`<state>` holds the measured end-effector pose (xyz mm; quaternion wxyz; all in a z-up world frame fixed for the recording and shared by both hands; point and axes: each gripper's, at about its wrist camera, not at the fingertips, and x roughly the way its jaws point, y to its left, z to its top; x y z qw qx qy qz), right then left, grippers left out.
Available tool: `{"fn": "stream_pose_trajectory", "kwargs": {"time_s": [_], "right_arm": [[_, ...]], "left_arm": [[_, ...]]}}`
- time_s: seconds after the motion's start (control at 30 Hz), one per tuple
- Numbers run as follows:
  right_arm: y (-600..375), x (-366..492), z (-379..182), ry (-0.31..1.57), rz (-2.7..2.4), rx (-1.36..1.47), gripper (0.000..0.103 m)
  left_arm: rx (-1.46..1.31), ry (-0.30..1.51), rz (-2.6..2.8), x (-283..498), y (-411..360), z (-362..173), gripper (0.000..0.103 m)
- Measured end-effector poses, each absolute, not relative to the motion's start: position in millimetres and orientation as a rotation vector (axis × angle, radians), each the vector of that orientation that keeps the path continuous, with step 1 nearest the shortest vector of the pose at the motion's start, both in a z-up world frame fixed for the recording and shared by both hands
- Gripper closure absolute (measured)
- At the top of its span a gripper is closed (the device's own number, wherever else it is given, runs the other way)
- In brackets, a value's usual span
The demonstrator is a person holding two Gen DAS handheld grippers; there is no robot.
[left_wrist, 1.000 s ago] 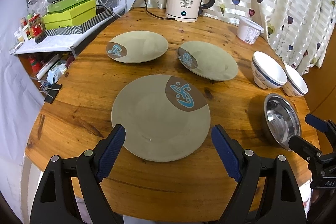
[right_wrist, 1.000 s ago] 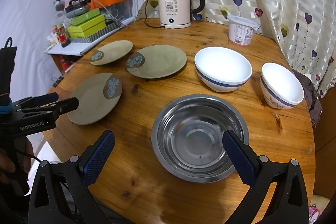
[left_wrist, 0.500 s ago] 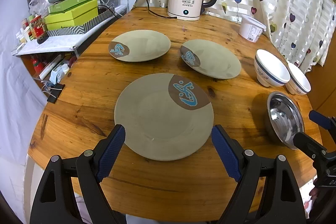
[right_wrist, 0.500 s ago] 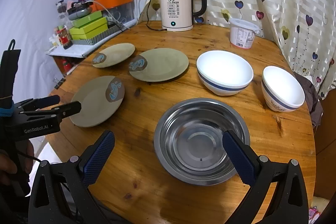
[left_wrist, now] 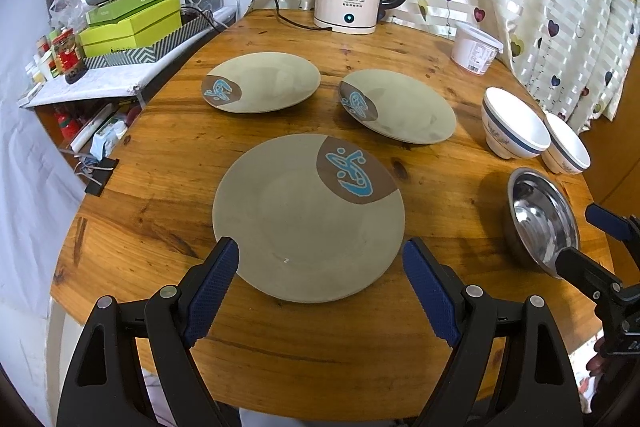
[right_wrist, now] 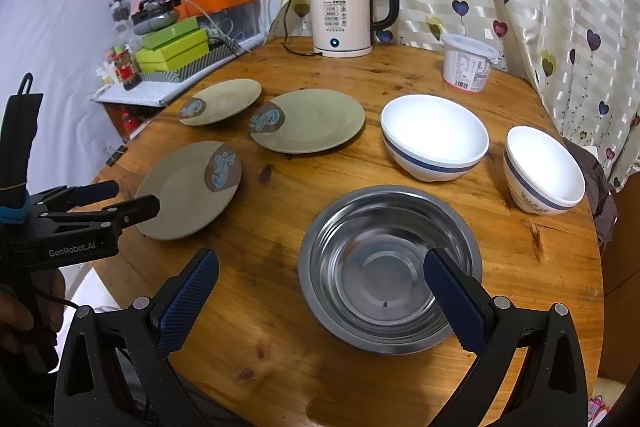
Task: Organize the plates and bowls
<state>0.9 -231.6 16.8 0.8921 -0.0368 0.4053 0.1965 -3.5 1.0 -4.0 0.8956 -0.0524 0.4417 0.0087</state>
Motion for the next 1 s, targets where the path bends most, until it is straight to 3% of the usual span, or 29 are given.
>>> {"fn": "stream_pose_trajectory", "kwargs": {"time_s": [1.0], "right_arm": [[-225.2,1.4,16.3,0.856,0.453,-0.077,0.000]], "left_arm": [[-0.127,0.899,0.003,-1.1,4.9,-1.3,0.018]]}}
